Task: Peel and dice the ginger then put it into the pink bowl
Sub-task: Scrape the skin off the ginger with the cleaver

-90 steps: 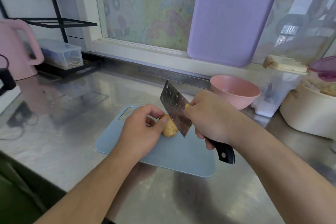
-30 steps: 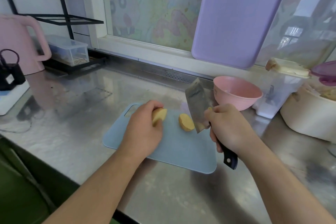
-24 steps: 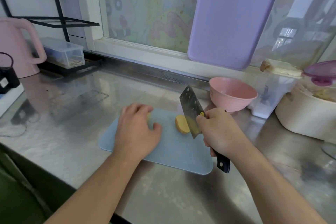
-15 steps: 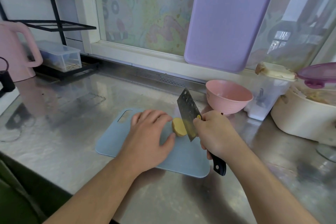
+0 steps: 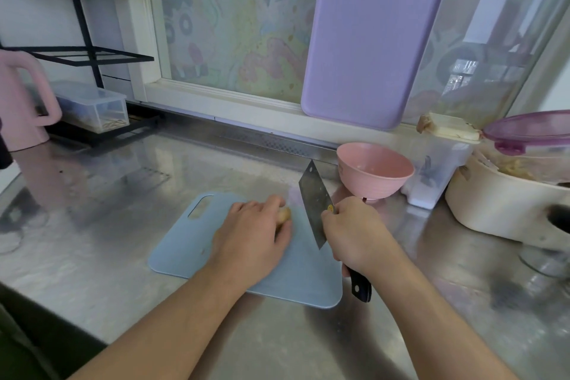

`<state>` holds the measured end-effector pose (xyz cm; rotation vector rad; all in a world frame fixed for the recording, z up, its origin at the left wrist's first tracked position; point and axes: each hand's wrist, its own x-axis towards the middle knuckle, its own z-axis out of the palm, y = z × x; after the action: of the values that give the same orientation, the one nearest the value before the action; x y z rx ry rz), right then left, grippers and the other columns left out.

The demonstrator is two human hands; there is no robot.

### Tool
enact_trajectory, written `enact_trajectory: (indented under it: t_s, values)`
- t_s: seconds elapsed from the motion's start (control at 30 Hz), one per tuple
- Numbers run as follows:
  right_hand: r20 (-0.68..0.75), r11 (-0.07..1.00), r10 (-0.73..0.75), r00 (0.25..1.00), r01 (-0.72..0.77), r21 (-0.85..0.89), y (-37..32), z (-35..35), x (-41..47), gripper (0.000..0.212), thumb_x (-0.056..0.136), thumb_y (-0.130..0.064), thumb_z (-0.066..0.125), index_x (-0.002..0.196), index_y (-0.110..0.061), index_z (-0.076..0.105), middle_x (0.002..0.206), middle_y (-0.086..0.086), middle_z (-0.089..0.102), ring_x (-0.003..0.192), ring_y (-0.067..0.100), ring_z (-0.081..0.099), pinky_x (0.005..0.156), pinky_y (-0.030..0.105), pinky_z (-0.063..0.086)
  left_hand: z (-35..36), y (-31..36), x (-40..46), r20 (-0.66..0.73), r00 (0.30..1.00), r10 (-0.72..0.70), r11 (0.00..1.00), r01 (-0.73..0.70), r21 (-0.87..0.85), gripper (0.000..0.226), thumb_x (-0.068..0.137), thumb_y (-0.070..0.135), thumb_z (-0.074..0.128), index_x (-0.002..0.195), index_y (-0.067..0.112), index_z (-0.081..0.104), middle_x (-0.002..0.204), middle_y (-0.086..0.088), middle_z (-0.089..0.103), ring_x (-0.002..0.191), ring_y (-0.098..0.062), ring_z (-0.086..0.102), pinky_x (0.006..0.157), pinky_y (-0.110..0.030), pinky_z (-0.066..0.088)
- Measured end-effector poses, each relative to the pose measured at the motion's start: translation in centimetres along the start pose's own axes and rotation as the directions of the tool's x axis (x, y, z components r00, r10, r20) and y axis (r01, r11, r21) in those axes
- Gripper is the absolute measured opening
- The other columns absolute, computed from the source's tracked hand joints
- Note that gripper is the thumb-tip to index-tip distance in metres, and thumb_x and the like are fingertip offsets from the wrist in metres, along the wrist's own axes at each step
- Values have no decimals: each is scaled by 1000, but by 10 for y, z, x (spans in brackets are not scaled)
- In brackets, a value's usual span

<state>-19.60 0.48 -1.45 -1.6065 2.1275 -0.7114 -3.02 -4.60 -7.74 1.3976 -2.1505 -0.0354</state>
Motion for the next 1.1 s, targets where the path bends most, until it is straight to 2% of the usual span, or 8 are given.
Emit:
enact_trajectory:
  t_s: [0.17,0.3,0.37,0.5,0.67,0.8,0.87,1.1]
  values:
    - [-14,999,-25,1000,26,33,0,4,3,26,94,-22,43,74,-11,54,67,17,66,51,35,66,49,38,59,3,-4,-2,-108,987,-118,939,76,-336,39,101,41,58,138,33,53,120,16,64,90,-12,64,84,-36,55]
    - [53,993,-31,998,24,119,-2,6,-3,29,91,-15,44,64,-5,49,58,22,60,33,32,56,42,34,48,5,-10,-3,-198,979,-53,939,-18,-343,17,99,32,63,103,23,75,106,13,64,85,-6,63,82,-29,53]
    - [58,990,-21,998,12,140,-2,6,-4,28,91,-15,44,66,-4,49,57,20,59,30,29,53,40,30,44,4,-9,-5,-165,984,-66,915,-7,-403,13,96,29,66,95,22,76,99,14,66,87,-5,64,80,-28,54]
    - [111,986,-32,993,13,164,-2,4,-2,27,91,-8,43,72,9,56,57,20,57,31,29,53,41,31,42,-1,-8,-12,35,999,-33,852,46,-522,33,82,34,74,115,33,69,103,19,65,85,-3,68,81,-33,59]
    - [120,972,-13,993,-15,234,-1,6,-2,31,94,-13,45,77,9,59,53,18,55,28,26,50,39,24,39,1,-10,-11,-15,999,-31,853,18,-522,38,80,18,84,111,30,67,101,14,63,81,-3,70,79,-36,61]
    - [103,970,-28,994,2,242,-2,6,-2,27,93,-20,47,72,-4,55,52,15,53,29,27,49,41,28,41,2,-12,-10,-49,999,22,849,-45,-526,35,76,27,85,104,36,65,109,14,59,92,-6,69,79,-39,62]
    - [93,971,-40,995,17,238,-2,5,-2,25,90,-22,48,70,-7,53,51,15,53,30,28,49,43,31,41,0,-9,-12,-36,998,57,838,-67,-541,29,78,35,80,103,38,65,110,14,60,94,-10,69,79,-37,61]
    - [106,971,-44,993,18,239,0,4,-1,22,85,-15,45,67,-5,53,49,17,54,29,27,48,42,29,41,-3,-3,-14,-1,999,53,823,-44,-566,28,87,18,80,104,34,65,105,15,64,94,-7,68,82,-28,57]
